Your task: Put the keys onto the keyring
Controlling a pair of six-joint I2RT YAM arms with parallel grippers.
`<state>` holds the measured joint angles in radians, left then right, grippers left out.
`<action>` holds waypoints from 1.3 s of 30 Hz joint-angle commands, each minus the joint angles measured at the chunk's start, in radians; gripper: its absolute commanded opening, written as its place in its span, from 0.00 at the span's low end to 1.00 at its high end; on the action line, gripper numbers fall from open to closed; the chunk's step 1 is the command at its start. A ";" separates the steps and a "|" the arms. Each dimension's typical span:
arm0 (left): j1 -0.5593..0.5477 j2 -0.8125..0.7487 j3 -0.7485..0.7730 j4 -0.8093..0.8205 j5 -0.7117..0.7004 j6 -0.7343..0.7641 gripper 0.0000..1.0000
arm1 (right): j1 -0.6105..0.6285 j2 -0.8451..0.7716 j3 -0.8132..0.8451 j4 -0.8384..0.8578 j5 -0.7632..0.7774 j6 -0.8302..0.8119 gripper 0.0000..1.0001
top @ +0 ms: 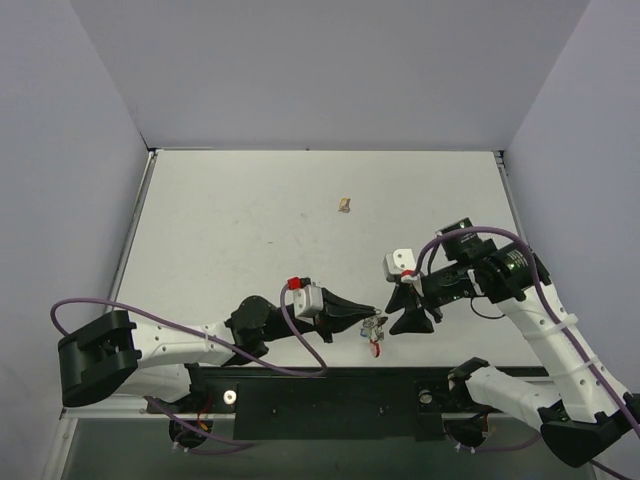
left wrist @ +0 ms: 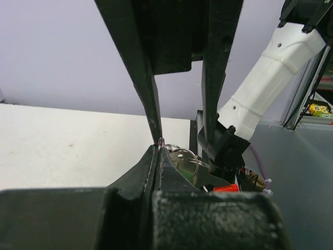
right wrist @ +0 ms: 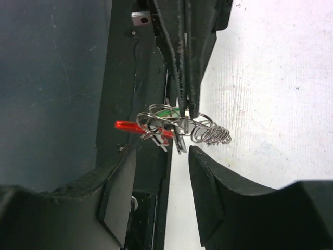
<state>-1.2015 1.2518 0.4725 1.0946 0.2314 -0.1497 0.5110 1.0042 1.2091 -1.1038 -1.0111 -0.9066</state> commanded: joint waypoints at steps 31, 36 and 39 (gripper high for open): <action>0.010 -0.106 -0.031 0.175 -0.052 0.002 0.00 | -0.054 -0.046 -0.123 0.368 -0.228 0.486 0.34; 0.010 -0.097 -0.026 0.191 -0.050 -0.007 0.00 | -0.048 -0.047 -0.137 0.395 -0.215 0.495 0.33; 0.010 -0.097 -0.028 0.200 -0.056 -0.008 0.00 | -0.043 -0.045 -0.144 0.418 -0.204 0.514 0.31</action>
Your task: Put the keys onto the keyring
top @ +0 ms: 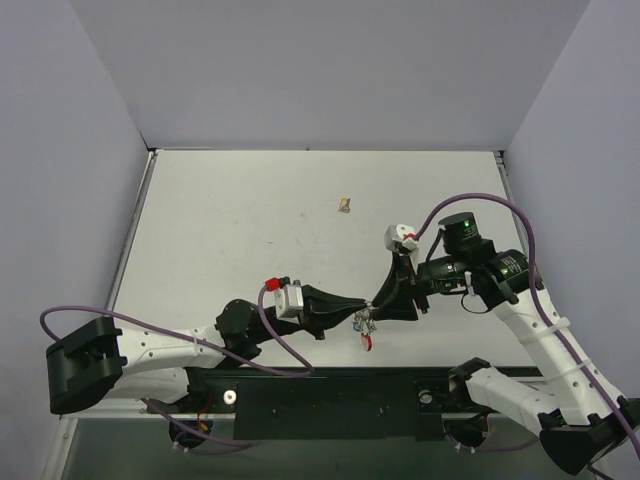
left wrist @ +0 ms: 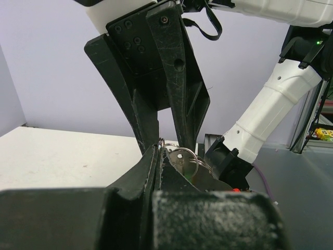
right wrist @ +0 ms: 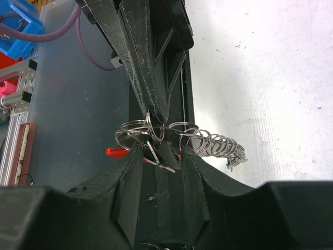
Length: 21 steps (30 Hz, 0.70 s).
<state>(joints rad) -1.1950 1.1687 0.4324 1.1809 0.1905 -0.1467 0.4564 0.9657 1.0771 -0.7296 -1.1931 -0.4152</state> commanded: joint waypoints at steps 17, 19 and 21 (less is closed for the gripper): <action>0.003 0.025 -0.034 0.270 -0.091 -0.048 0.00 | 0.034 -0.002 -0.022 0.081 -0.022 0.062 0.00; 0.003 0.039 -0.032 0.295 -0.094 -0.054 0.00 | 0.042 -0.001 -0.028 0.088 -0.016 0.072 0.00; 0.003 0.046 -0.029 0.310 -0.094 -0.056 0.00 | 0.050 -0.001 -0.035 0.104 -0.007 0.090 0.00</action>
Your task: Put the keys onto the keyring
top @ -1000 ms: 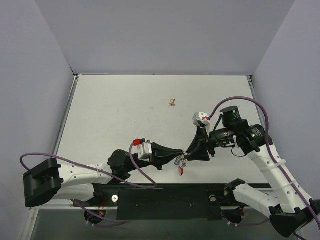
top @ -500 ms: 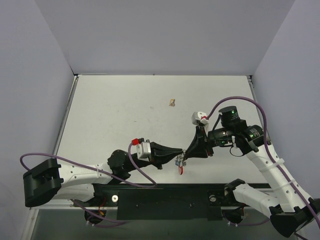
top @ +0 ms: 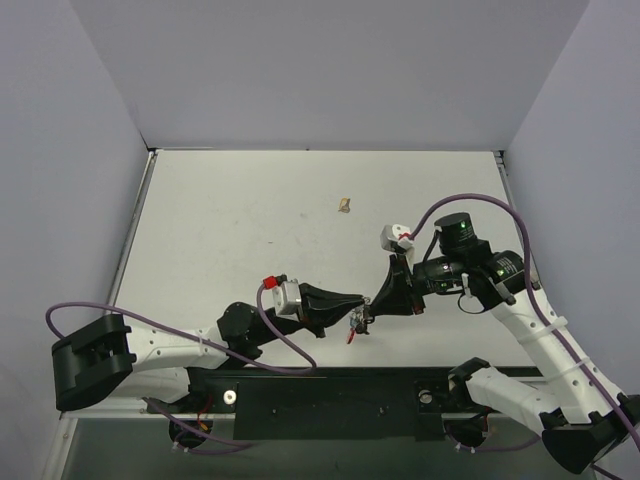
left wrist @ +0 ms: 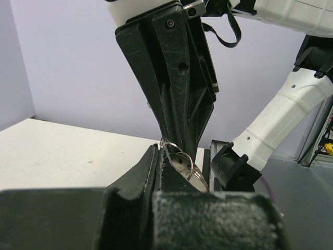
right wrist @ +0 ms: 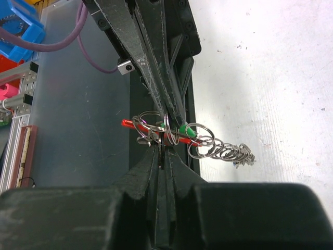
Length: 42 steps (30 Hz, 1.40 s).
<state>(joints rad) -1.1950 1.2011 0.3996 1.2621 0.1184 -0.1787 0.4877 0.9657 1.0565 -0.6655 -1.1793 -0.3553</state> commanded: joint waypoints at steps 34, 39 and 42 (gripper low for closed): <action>0.017 0.002 0.002 0.200 0.004 -0.024 0.00 | -0.029 -0.036 -0.020 -0.029 0.067 -0.063 0.32; 0.017 -0.028 -0.008 0.161 0.023 -0.005 0.00 | -0.052 -0.041 0.063 -0.369 0.119 -0.499 0.43; 0.017 -0.031 -0.004 0.152 0.046 -0.007 0.00 | -0.057 -0.036 0.094 -0.463 0.109 -0.728 0.49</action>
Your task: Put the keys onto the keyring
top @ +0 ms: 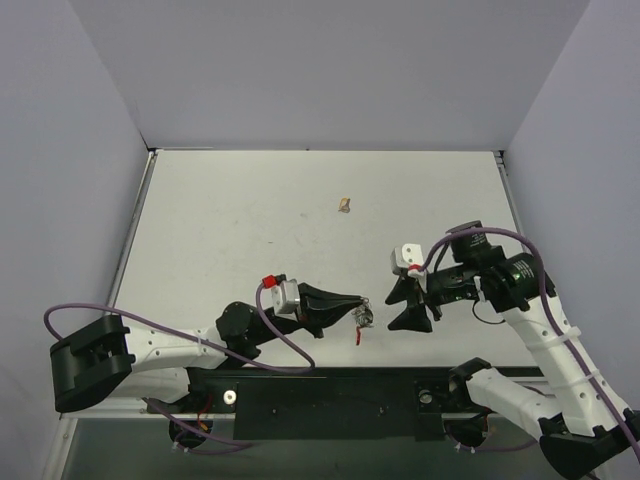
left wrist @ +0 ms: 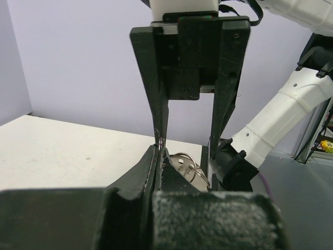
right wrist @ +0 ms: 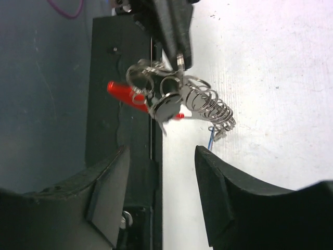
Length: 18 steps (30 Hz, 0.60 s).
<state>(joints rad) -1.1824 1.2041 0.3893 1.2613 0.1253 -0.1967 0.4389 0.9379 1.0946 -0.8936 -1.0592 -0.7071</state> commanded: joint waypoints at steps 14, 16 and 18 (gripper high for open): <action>0.004 -0.025 0.003 0.159 0.102 -0.001 0.00 | -0.009 0.059 0.126 -0.141 -0.110 -0.363 0.42; 0.004 -0.009 0.011 0.165 0.106 -0.006 0.00 | -0.008 0.059 0.116 -0.067 -0.107 -0.264 0.38; 0.004 0.003 0.017 0.182 0.109 -0.010 0.00 | -0.002 0.059 0.105 0.014 -0.102 -0.171 0.36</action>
<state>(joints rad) -1.1820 1.1976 0.3771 1.2682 0.2146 -0.1982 0.4328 0.9932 1.2064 -1.0351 -1.1000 -1.0515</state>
